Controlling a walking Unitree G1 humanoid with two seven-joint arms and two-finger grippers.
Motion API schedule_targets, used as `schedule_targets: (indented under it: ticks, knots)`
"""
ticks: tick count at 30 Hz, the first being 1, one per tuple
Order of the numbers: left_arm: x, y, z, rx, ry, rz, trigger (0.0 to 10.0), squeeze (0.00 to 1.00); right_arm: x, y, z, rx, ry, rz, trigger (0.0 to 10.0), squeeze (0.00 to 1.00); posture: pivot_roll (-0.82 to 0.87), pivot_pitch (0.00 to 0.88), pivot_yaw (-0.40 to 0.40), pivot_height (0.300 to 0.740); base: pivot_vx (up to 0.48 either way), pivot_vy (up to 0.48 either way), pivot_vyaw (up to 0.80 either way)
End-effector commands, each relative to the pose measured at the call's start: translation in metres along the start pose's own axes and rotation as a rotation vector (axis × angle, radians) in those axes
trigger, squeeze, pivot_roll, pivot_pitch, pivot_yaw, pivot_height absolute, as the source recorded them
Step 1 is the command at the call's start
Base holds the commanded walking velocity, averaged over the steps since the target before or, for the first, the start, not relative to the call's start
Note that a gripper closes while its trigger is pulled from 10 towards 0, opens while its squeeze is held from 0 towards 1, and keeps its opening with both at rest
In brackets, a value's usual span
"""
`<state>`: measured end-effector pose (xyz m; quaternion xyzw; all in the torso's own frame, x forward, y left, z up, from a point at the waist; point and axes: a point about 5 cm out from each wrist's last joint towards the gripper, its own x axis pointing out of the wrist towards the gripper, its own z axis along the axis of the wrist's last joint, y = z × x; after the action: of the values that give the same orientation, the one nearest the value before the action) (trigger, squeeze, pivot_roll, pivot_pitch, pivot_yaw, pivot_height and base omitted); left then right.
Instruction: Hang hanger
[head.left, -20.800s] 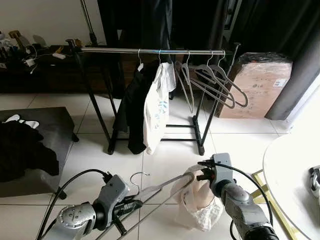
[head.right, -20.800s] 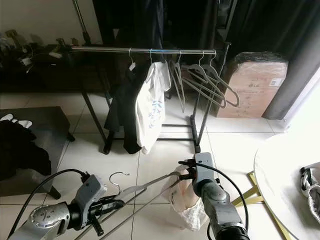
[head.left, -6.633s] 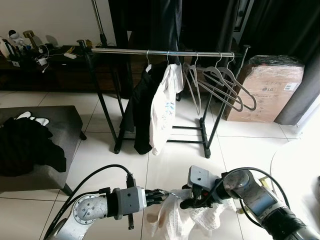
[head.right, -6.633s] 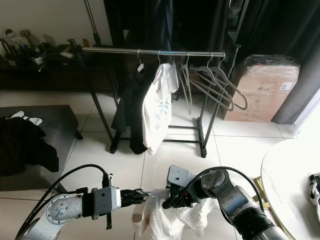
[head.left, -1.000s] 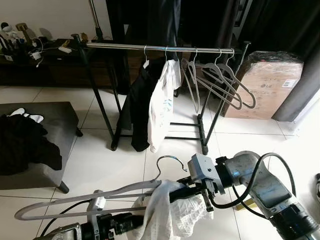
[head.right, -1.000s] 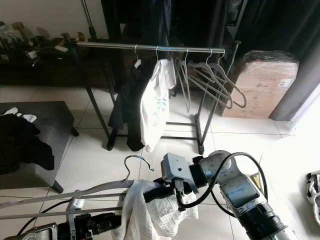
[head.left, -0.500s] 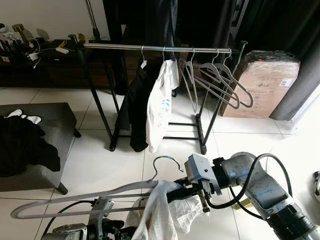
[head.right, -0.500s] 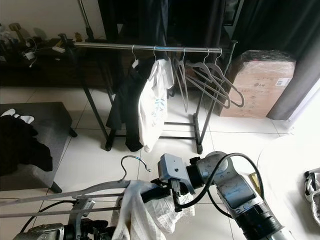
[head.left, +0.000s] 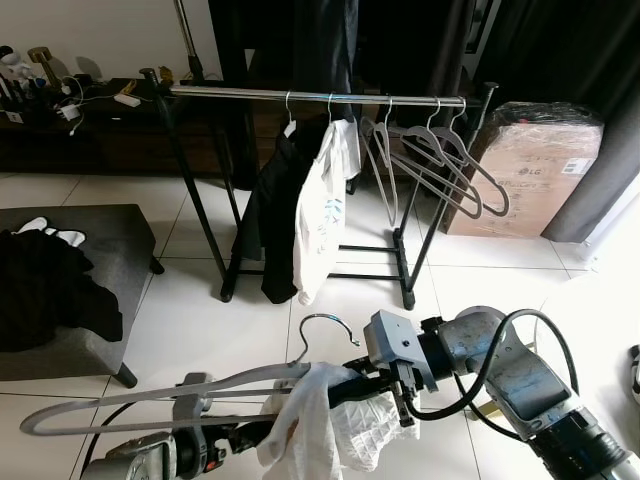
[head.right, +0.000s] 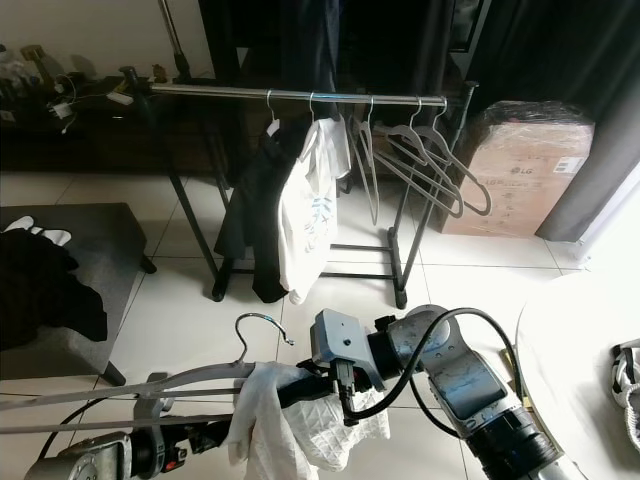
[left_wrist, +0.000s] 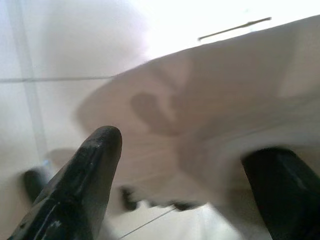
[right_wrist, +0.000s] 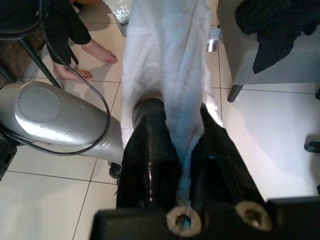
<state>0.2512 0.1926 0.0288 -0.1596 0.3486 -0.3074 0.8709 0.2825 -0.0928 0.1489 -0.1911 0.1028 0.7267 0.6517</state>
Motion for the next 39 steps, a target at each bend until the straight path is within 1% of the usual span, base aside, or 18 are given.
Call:
schedule_targets:
  ticks: [1,2,5,8,9,11,12,15,16,17,18,19,20,21,25,34,39]
  knots:
    - [-0.002,-0.001,-0.009,-0.01,0.042,-0.021,10.0,0.0,0.001,0.001,0.01,-0.035,-0.027,0.015,0.0,0.0,0.06,0.158,-0.032,0.74,0.0,0.0,0.0]
    - [-0.002,-0.002,-0.01,-0.004,0.057,-0.045,10.0,0.0,0.003,0.001,0.011,-0.038,-0.031,0.02,0.0,0.0,0.06,0.158,-0.032,0.74,0.0,0.0,0.0]
    - [-0.001,-0.003,-0.011,0.009,0.066,-0.055,10.0,0.0,0.004,0.002,0.012,-0.041,-0.034,0.025,0.0,0.0,0.06,0.156,-0.033,0.74,0.0,0.0,0.0]
    - [0.002,-0.002,-0.009,0.022,0.078,-0.027,10.0,0.0,0.005,0.002,0.014,-0.045,-0.039,0.028,0.0,0.0,0.06,0.156,-0.033,0.74,0.0,0.0,0.0]
    - [0.003,0.0,-0.011,0.032,0.097,-0.001,10.0,0.0,0.005,0.002,0.014,-0.045,-0.039,0.027,0.0,0.0,0.06,0.156,-0.034,0.74,0.0,0.0,0.0]
    - [0.003,0.001,-0.011,0.036,0.104,0.009,10.0,0.0,0.005,0.002,0.014,-0.045,-0.039,0.026,0.0,0.0,0.06,0.156,-0.034,0.74,0.0,0.0,0.0]
    - [0.004,0.003,-0.013,0.042,0.121,0.044,10.0,0.0,0.005,0.001,0.014,-0.045,-0.039,0.024,0.0,0.0,0.06,0.156,-0.034,0.74,0.0,0.0,0.0]
    - [0.004,0.005,-0.015,0.045,0.131,0.063,10.0,0.0,0.004,0.001,0.014,-0.045,-0.038,0.021,0.0,0.0,0.06,0.156,-0.034,0.74,0.0,0.0,0.0]
    - [0.003,0.009,-0.017,0.039,0.149,0.11,10.0,0.0,0.004,0.001,0.013,-0.044,-0.036,0.018,0.0,0.0,0.06,0.156,-0.033,0.74,0.0,0.0,0.0]
    - [0.002,0.016,-0.02,0.031,0.167,0.181,10.0,0.0,0.004,0.0,0.013,-0.042,-0.033,0.012,0.0,0.0,0.06,0.157,-0.033,0.74,0.0,0.0,0.0]
    - [0.001,0.019,-0.021,0.022,0.17,0.204,9.1,0.0,0.004,0.0,0.012,-0.041,-0.032,0.011,0.0,0.0,0.06,0.156,-0.032,0.74,0.0,0.0,0.0]
    - [0.001,0.02,-0.021,0.02,0.17,0.219,7.2,0.0,0.004,0.0,0.012,-0.041,-0.031,0.01,0.0,0.0,0.06,0.157,-0.032,0.74,0.0,0.0,0.0]
    - [0.0,0.022,-0.022,0.018,0.171,0.233,2.2,0.0,0.004,0.0,0.012,-0.04,-0.029,0.009,0.0,0.0,0.06,0.157,-0.032,0.74,0.0,0.0,0.0]
    - [-0.001,0.023,-0.022,0.017,0.171,0.243,0.0,0.0,0.005,0.0,0.011,-0.04,-0.028,0.008,0.0,0.0,0.06,0.157,-0.032,0.74,0.0,0.0,0.0]
    - [-0.002,0.025,-0.022,0.019,0.173,0.256,0.0,0.0,0.005,-0.001,0.01,-0.037,-0.022,0.002,0.0,0.0,0.06,0.155,-0.03,0.74,0.0,0.0,0.0]
    - [-0.003,0.028,-0.021,0.011,0.153,0.313,0.0,0.0,0.004,-0.004,-0.003,-0.008,0.021,-0.041,0.0,0.0,0.07,0.155,-0.029,0.74,0.0,0.0,0.0]
    - [-0.008,0.032,-0.018,0.005,0.106,0.358,0.0,0.0,-0.004,-0.008,-0.016,0.038,0.062,-0.112,0.0,0.0,0.07,0.158,-0.03,0.74,0.0,0.0,0.0]
